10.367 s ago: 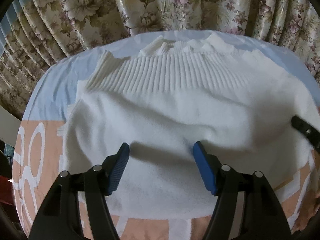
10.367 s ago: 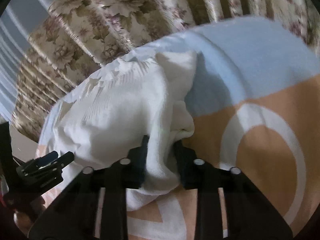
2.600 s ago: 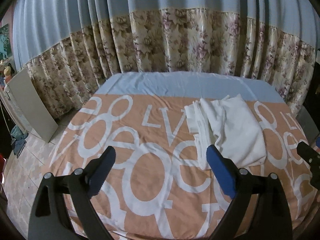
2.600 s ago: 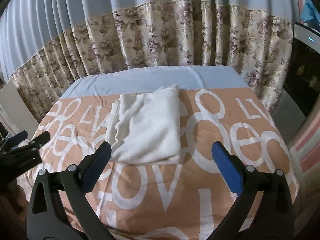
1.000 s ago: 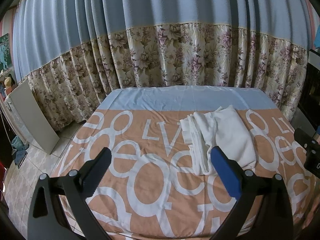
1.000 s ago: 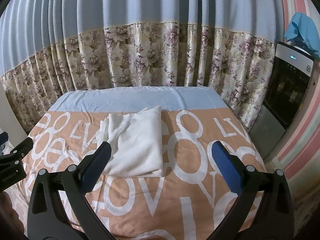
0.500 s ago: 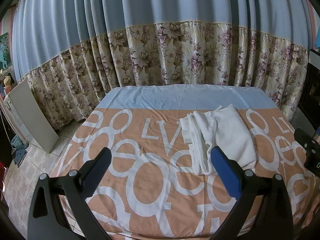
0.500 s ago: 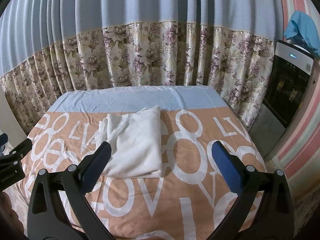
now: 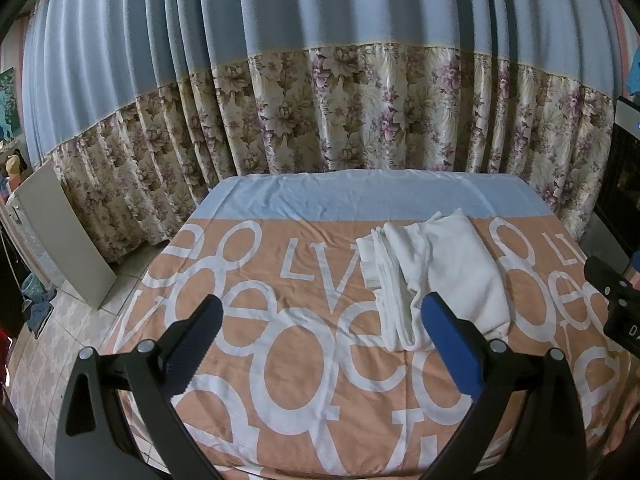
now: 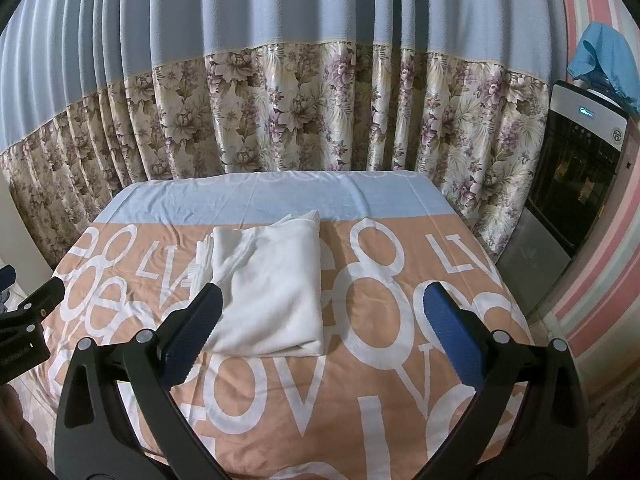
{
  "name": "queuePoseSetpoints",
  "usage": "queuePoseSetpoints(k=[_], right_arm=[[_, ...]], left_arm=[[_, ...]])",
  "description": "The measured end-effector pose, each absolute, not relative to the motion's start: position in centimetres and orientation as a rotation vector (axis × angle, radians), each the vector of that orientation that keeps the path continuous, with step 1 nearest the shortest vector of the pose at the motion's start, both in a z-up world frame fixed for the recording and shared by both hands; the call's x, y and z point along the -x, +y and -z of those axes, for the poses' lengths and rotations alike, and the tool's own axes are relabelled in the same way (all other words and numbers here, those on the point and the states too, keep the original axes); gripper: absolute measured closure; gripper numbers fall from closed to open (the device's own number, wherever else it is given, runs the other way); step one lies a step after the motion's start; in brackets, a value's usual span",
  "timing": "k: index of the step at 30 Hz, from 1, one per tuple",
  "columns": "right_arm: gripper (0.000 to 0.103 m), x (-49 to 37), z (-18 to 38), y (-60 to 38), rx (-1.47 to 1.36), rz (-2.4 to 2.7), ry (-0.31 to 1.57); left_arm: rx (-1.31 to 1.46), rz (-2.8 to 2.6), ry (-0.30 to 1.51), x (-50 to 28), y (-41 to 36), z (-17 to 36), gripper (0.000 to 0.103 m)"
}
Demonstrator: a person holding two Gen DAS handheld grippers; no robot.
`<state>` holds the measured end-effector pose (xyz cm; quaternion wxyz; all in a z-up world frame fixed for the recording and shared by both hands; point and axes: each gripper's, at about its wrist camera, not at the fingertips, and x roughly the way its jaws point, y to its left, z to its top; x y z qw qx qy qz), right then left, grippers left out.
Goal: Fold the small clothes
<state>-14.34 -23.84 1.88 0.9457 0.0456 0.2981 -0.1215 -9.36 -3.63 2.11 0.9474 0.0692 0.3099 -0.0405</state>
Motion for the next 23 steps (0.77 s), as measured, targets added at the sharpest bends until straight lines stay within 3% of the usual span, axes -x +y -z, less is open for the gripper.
queuePoseSetpoints(k=[23], right_arm=[[0.003, 13.9, -0.5, -24.7, -0.100, 0.256, 0.621]], left_arm=[[-0.145, 0.115, 0.659, 10.1, -2.7, -2.8, 0.002]])
